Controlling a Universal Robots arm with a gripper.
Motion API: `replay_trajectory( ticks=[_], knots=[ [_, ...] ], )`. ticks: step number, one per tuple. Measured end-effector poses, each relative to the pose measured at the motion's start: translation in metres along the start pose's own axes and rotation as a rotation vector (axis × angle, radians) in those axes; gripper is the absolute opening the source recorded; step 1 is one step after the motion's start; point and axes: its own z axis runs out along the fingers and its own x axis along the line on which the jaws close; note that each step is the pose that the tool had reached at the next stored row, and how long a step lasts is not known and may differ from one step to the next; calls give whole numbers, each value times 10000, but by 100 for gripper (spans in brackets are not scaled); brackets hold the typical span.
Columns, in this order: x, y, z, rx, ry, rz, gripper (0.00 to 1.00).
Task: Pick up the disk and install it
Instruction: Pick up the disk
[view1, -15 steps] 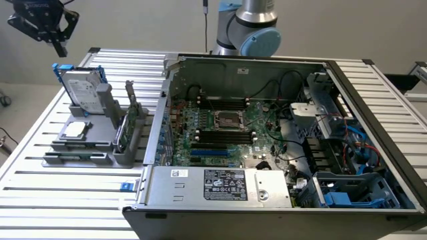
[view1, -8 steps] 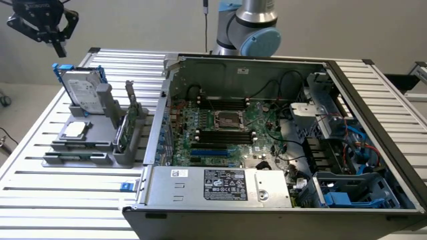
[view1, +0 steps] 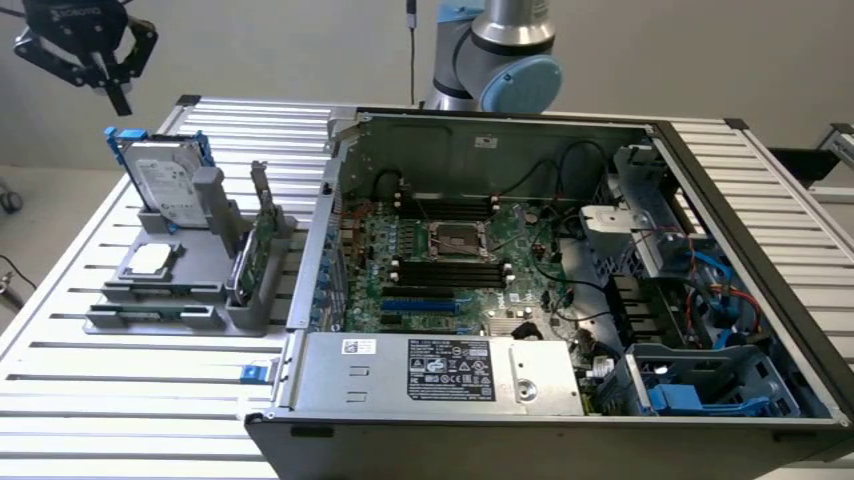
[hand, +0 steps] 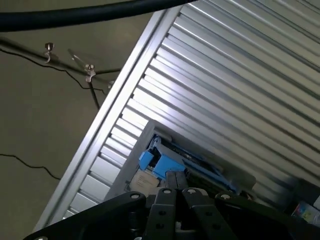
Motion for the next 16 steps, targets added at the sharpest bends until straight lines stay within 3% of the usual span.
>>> replay_trajectory(
  ticks=[16],
  knots=[
    [-1,1,18,59,56,-2903,11]
  ],
)
